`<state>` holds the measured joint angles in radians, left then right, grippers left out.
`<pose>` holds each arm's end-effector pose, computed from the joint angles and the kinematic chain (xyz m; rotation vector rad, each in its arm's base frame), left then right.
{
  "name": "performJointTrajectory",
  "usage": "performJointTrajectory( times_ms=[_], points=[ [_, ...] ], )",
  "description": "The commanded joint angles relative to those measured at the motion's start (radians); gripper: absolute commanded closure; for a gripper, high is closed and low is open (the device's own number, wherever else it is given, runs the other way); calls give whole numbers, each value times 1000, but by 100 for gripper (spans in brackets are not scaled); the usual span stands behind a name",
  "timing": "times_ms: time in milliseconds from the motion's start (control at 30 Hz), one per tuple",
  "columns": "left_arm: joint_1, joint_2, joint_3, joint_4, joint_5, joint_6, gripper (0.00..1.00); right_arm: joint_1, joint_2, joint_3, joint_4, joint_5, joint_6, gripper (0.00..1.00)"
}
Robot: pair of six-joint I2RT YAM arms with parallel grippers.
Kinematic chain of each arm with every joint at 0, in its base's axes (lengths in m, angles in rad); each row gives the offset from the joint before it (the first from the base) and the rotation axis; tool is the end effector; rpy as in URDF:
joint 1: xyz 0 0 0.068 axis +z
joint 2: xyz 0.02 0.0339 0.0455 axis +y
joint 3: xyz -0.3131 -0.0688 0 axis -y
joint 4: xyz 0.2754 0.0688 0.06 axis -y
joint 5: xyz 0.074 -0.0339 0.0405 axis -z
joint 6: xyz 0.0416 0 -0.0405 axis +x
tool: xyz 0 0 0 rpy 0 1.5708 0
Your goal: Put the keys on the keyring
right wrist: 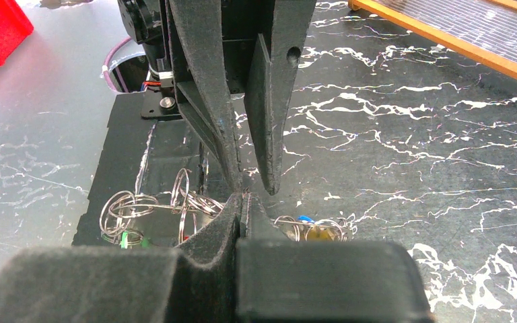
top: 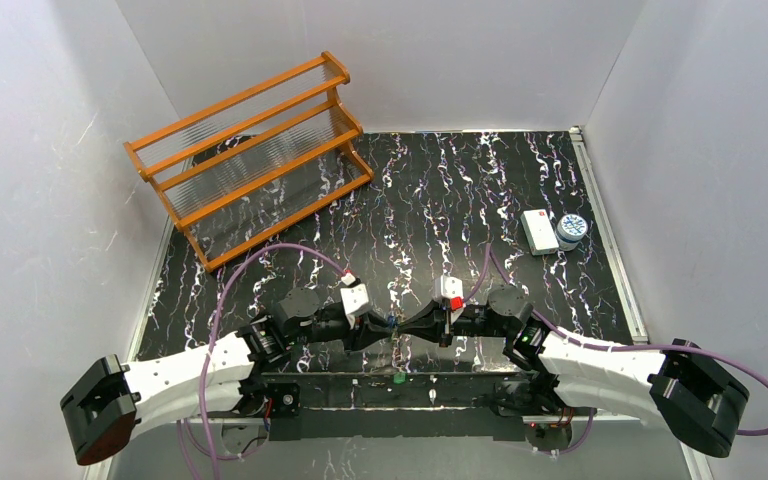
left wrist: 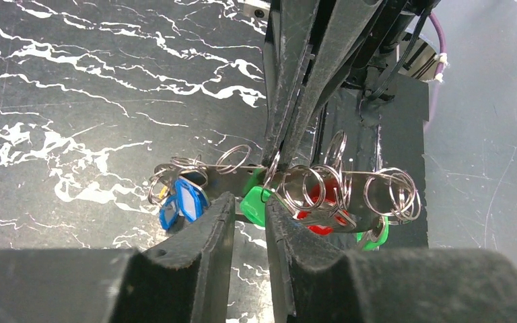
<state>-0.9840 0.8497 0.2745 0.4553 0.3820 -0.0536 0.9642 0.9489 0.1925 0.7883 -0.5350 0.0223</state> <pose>0.0916 -0.1658 0.2357 1.0714 1.4541 -1.0817 0.0902 0.1672 0.2261 -1.1341 1.2254 1.1732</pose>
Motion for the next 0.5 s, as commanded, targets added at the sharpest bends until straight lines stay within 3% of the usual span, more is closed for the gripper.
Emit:
performJointTrajectory(
  times_ms=[0,167,333,467],
  points=[
    [-2,-22,20,32,18,-5,77,0,-14,10,77,-13,-5,99],
    [-2,-11,21,47,31,-5,80,0,-13,11,77,-15,-5,99],
    [-3,12,23,48,52,3,99,0,-15,12,77,-15,-5,99],
    [-2,21,20,36,48,7,100,0,-17,13,77,-14,-7,99]
  ],
)
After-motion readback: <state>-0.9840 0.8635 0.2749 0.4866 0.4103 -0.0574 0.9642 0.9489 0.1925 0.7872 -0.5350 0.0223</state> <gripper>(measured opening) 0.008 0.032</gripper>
